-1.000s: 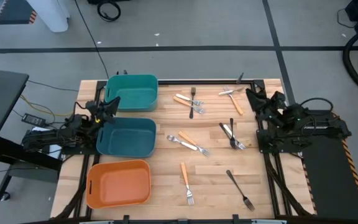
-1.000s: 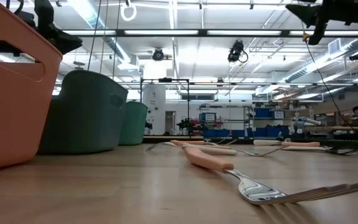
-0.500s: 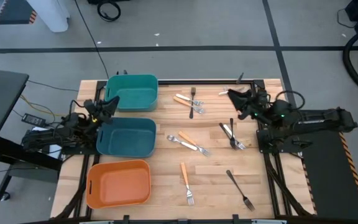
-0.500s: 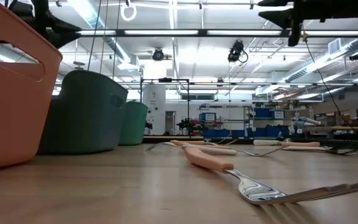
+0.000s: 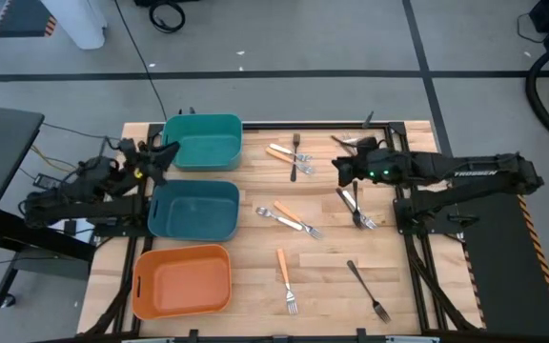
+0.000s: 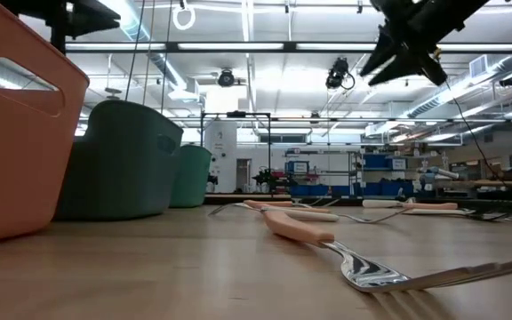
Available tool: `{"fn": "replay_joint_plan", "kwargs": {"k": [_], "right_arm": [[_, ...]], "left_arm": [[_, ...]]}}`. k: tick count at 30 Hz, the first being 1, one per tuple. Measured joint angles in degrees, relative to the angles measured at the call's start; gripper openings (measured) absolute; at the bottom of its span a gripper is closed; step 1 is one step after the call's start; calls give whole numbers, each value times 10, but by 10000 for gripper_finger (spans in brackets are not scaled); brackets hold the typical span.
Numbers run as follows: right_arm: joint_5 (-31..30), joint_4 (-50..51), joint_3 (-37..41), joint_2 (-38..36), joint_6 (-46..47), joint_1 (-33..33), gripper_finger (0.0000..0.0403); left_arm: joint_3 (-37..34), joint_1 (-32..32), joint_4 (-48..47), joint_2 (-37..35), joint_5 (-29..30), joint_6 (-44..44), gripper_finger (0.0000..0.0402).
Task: Sort silverware by color (type)
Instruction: Put the black fork into the green bin
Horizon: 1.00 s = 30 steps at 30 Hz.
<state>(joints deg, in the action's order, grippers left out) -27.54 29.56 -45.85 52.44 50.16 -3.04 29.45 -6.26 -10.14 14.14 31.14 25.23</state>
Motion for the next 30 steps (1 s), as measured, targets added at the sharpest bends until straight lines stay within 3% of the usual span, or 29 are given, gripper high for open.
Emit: {"fn": "replay_joint_plan", "kwargs": {"k": [4, 12, 20, 30], "right_arm": [[27, 97, -26, 36, 103, -5, 123], [125, 239, -29, 94, 257, -30, 123], [125, 279, -29, 155, 274, -47, 123], [191, 288, -28, 245, 244, -65, 122]], "left_arm": [[57, 0, -97, 70, -1, -46, 71], [95, 0, -102, 168, 0, -70, 71], [96, 0, -92, 220, 0, -64, 71], [96, 0, -49, 235, 0, -64, 71]]}}
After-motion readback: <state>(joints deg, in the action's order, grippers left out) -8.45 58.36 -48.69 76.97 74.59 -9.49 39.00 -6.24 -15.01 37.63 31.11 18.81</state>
